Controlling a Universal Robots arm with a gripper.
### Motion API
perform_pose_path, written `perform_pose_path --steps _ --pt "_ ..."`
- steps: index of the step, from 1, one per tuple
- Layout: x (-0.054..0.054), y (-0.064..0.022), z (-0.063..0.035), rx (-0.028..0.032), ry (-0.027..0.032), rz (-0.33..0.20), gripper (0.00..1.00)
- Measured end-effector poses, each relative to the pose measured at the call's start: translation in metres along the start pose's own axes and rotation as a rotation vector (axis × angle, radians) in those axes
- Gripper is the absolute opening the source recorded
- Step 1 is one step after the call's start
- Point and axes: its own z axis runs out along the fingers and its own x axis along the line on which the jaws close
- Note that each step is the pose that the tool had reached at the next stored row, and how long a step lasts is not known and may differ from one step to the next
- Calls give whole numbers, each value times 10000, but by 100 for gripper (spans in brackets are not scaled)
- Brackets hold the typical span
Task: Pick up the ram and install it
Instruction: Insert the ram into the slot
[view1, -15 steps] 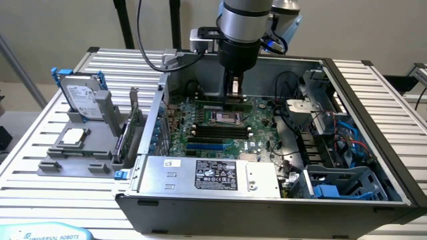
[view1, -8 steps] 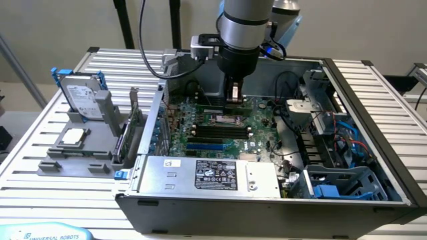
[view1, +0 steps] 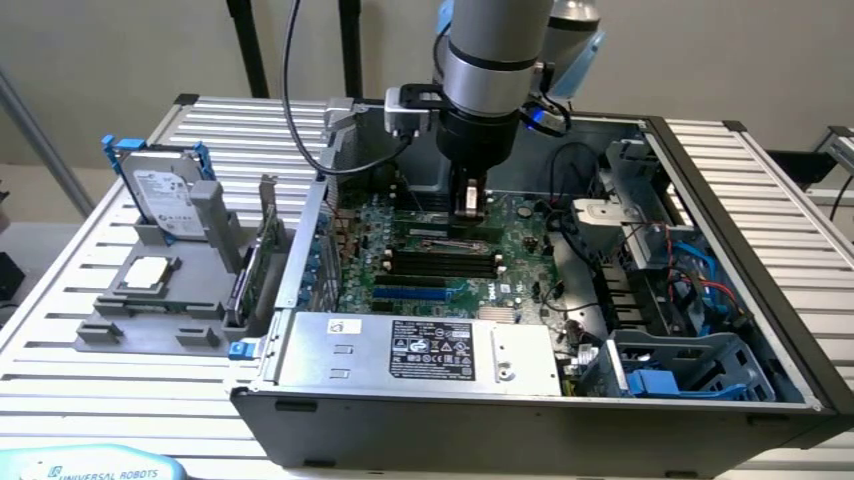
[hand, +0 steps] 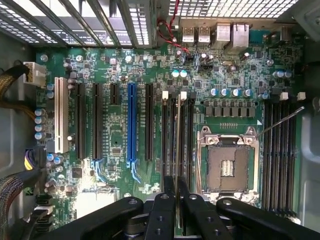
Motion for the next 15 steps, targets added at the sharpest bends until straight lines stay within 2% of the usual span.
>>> perform_pose_path --steps 15 --pt "52 -11 270 6 0 1 13"
